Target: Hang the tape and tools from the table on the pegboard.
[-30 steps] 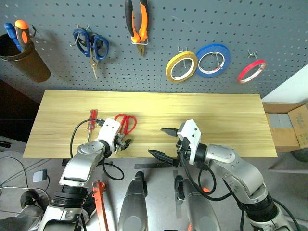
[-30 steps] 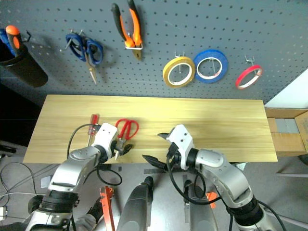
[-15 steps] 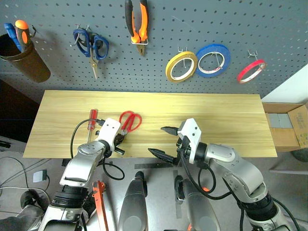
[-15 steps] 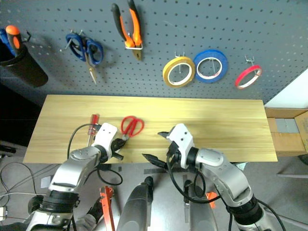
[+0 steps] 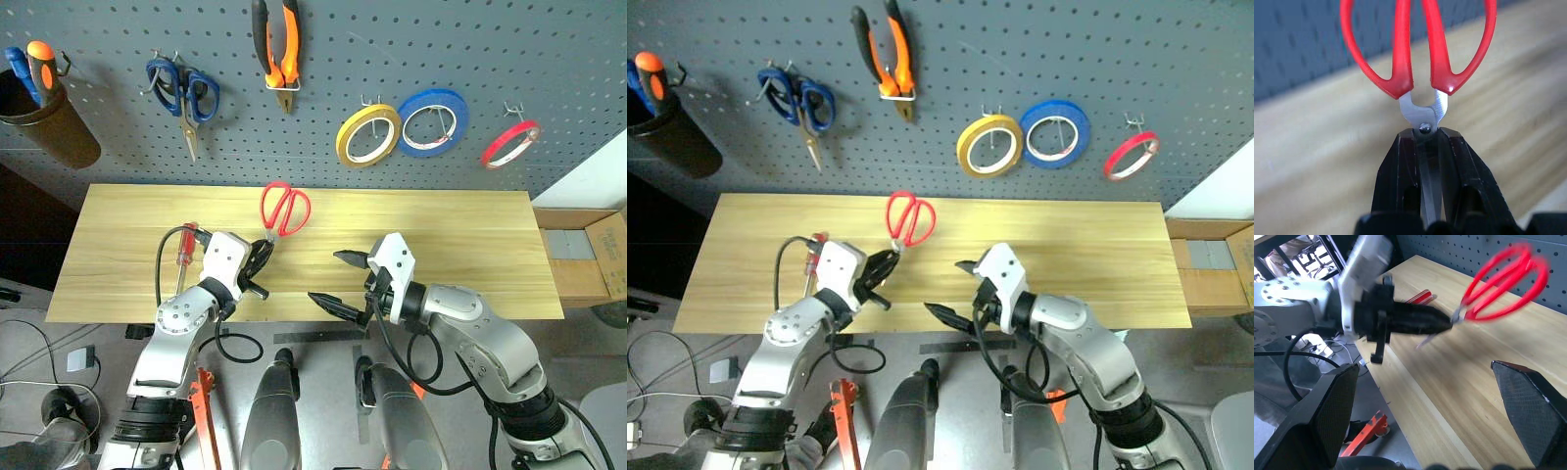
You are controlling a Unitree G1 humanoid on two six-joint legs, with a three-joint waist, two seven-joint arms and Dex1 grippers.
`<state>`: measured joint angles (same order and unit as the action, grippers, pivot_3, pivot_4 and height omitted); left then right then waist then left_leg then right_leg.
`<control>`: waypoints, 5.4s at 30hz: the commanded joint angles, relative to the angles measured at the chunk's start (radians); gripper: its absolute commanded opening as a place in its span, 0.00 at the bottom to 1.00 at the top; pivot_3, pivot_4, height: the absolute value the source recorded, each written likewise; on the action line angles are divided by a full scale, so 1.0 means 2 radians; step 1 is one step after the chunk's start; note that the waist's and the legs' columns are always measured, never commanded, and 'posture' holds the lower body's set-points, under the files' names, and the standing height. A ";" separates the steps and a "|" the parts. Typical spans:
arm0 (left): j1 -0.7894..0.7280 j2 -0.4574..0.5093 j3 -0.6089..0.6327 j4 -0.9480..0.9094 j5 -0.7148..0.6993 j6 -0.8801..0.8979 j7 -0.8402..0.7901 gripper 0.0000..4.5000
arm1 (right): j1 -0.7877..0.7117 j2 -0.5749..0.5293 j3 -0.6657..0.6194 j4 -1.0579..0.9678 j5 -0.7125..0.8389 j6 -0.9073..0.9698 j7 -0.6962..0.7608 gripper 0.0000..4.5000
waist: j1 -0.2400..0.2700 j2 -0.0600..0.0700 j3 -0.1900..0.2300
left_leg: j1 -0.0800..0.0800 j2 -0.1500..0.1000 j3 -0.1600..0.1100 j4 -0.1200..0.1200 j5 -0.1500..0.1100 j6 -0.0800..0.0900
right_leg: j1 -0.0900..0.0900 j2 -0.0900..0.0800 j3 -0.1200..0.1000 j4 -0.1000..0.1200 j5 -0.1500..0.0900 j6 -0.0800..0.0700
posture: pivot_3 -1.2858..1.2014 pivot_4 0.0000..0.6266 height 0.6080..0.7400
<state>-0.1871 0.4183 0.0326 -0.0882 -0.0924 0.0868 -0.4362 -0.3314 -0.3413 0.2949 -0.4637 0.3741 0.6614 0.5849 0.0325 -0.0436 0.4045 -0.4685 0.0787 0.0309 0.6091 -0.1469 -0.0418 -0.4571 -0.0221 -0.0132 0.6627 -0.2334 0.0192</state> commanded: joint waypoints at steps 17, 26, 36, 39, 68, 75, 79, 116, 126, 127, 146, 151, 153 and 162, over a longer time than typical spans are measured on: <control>0.029 -0.032 0.063 -0.120 0.179 -0.204 0.208 0.05 | -0.108 0.006 -0.142 -0.004 0.107 -0.034 0.026 1.00 | 0.011 0.000 0.000 | 0.000 0.000 0.001 0.000 0.000 0.000 | 0.000 0.001 0.000 0.000 0.000 0.001 | 0.58 0.61 1.00; -0.007 -0.016 0.084 -0.092 0.191 -0.218 0.229 0.05 | -0.150 0.005 -0.140 0.027 0.106 -0.059 0.044 1.00 | 0.017 0.000 0.000 | 0.000 -0.001 0.001 0.000 0.000 0.000 | 0.000 0.001 -0.001 0.000 0.001 0.001 | 0.59 0.56 1.00; -0.037 -0.043 0.071 -0.023 0.190 -0.201 0.257 0.05 | -0.179 -0.002 -0.137 0.058 0.090 -0.081 0.053 1.00 | 0.022 -0.001 -0.011 | 0.000 -0.004 0.001 0.000 0.000 0.000 | 0.000 0.001 -0.001 0.000 0.001 0.001 | 0.57 0.44 1.00; -0.046 -0.047 0.068 -0.005 0.181 -0.197 0.252 0.05 | -0.183 -0.002 -0.136 0.065 0.083 -0.089 0.054 1.00 | 0.022 -0.001 -0.019 | 0.000 -0.004 0.001 0.001 0.000 0.000 | 0.000 0.001 -0.001 0.000 0.001 0.002 | 0.57 0.42 1.00; -0.098 -0.054 0.059 0.141 0.146 -0.189 0.255 0.05 | -0.197 -0.006 -0.136 0.086 0.054 -0.126 0.066 1.00 | 0.013 -0.001 -0.082 | 0.008 -0.005 0.001 0.002 0.000 0.000 | 0.008 0.001 -0.001 0.000 0.004 -0.001 | 0.56 0.22 1.00; -0.115 -0.050 0.060 0.169 0.123 -0.168 0.240 0.05 | -0.198 -0.006 -0.134 0.089 0.051 -0.132 0.066 1.00 | 0.011 -0.001 -0.095 | 0.009 -0.005 0.001 0.002 0.000 0.000 | 0.009 0.001 -0.001 0.000 0.004 -0.001 | 0.56 0.20 1.00; -0.130 -0.049 0.056 0.194 0.107 -0.153 0.223 0.05 | -0.198 -0.006 -0.134 0.088 0.050 -0.133 0.064 1.00 | 0.011 -0.001 -0.100 | 0.009 -0.005 0.001 0.002 0.000 0.000 | 0.010 0.001 -0.001 0.000 0.005 -0.002 | 0.56 0.20 1.00; -0.209 -0.044 0.051 0.357 0.090 -0.147 0.212 0.64 | -0.189 -0.006 -0.132 0.078 0.041 -0.123 0.050 1.00 | 0.008 -0.001 -0.103 | 0.009 -0.005 0.001 0.004 0.001 0.001 | 0.010 0.002 0.000 0.001 0.006 -0.001 | 0.55 0.23 1.00; -0.127 -0.011 0.084 0.327 0.057 -0.138 0.190 0.91 | -0.166 -0.011 -0.125 0.058 0.062 -0.091 0.054 1.00 | 0.008 -0.001 -0.103 | 0.009 -0.005 0.001 0.005 0.001 0.001 | 0.010 0.001 0.000 0.001 0.006 -0.002 | 0.56 0.29 1.00; -0.120 -0.003 0.086 0.333 0.061 -0.116 0.194 0.91 | -0.158 -0.014 -0.121 0.052 0.068 -0.077 0.058 1.00 | 0.008 -0.001 -0.103 | 0.009 -0.005 0.001 0.004 0.001 0.001 | 0.010 0.001 0.000 0.001 0.006 -0.002 | 0.56 0.31 1.00; -0.278 0.020 0.046 0.512 0.055 0.156 0.108 0.91 | -0.078 0.000 -0.059 0.022 0.060 -0.013 0.027 1.00 | 0.007 0.001 -0.089 | 0.009 -0.004 0.001 0.004 0.001 0.002 | 0.010 0.001 -0.001 0.000 0.004 -0.005 | 0.55 0.48 1.00; -0.285 0.032 0.052 0.506 0.051 0.194 0.117 0.91 | -0.064 0.005 -0.050 0.012 0.061 0.000 0.022 1.00 | 0.005 0.000 -0.074 | 0.009 -0.002 0.001 0.002 0.001 0.002 | 0.009 0.002 -0.001 0.000 0.004 -0.004 | 0.55 0.52 1.00; -0.285 0.038 0.052 0.496 0.048 0.207 0.109 0.91 | -0.062 0.006 -0.047 0.008 0.061 0.003 0.020 1.00 | 0.005 0.001 -0.070 | 0.009 -0.001 0.001 0.002 0.001 0.002 | 0.008 0.003 -0.002 0.000 0.004 -0.004 | 0.55 0.52 1.00; -0.295 0.037 0.042 0.506 0.045 0.233 0.093 0.91 | -0.055 0.011 -0.049 -0.009 0.069 0.016 0.009 1.00 | 0.005 0.001 -0.061 | 0.009 0.000 0.001 0.001 0.001 0.002 | 0.008 0.004 -0.002 -0.001 0.004 -0.004 | 0.55 0.55 1.00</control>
<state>-0.7622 0.4882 0.1230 0.9181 -0.0035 0.5402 -0.2368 -0.4442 -0.3244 0.2082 -0.4325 0.4933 0.6940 0.6080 0.0418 -0.0415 0.2829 -0.4515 0.0781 0.0330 0.6107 -0.1449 -0.0380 -0.4415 -0.0142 -0.0166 0.6611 -0.2259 0.0103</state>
